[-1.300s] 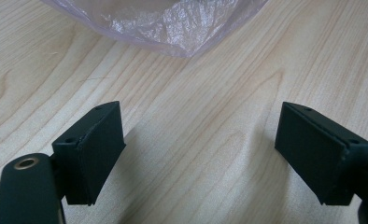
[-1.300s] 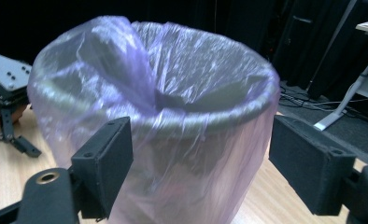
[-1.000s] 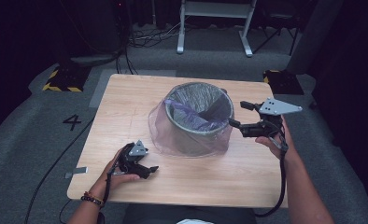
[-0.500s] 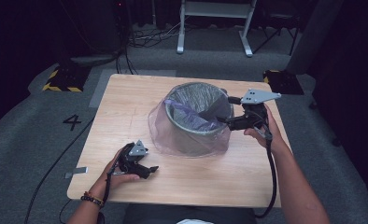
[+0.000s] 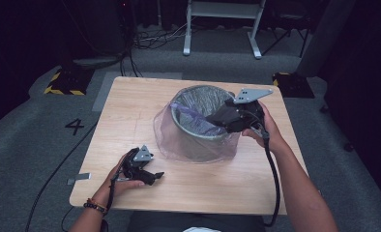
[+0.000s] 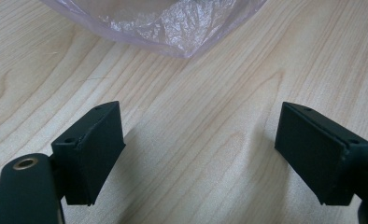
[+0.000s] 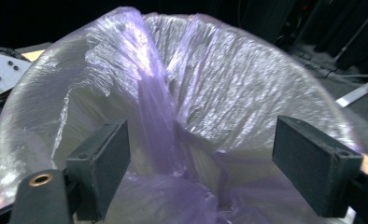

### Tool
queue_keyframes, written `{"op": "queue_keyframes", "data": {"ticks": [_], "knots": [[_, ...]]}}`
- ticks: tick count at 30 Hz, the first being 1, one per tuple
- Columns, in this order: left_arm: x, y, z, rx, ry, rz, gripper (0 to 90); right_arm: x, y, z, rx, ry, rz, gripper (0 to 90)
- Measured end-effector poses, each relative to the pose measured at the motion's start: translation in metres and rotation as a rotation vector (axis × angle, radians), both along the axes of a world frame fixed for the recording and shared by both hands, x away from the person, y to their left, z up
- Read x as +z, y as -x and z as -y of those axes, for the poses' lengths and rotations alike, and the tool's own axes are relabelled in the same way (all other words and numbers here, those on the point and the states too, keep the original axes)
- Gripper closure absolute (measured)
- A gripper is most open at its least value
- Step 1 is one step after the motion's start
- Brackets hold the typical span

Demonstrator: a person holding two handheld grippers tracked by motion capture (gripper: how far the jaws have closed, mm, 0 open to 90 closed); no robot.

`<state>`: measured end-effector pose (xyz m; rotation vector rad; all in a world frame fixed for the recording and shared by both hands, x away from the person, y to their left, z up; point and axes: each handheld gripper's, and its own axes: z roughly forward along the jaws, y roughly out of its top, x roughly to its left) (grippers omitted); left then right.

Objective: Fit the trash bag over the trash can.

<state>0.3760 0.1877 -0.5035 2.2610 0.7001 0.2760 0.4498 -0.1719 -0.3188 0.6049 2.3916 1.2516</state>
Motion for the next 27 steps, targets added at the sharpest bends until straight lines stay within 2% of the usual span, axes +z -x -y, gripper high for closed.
{"op": "queue_keyframes", "data": {"ticks": [6, 14, 21, 27], "knots": [[0.000, 0.000, 0.000, 0.000, 0.000, 0.000, 15.2, -0.002, -0.006, -0.013, 0.013, 0.066, -0.045, 20.5], [0.000, 0.000, 0.000, 0.000, 0.000, 0.000, 15.2, -0.006, -0.010, -0.028, 0.040, 0.187, -0.095, 19.8], [0.000, 0.000, 0.000, -0.003, 0.000, -0.001, 15.2, -0.005, -0.016, -0.033, 0.046, 0.228, -0.158, 18.5], [0.000, -0.001, 0.000, -0.004, 0.000, 0.001, 15.2, -0.005, -0.016, -0.037, 0.053, 0.269, -0.176, 17.8]]}}
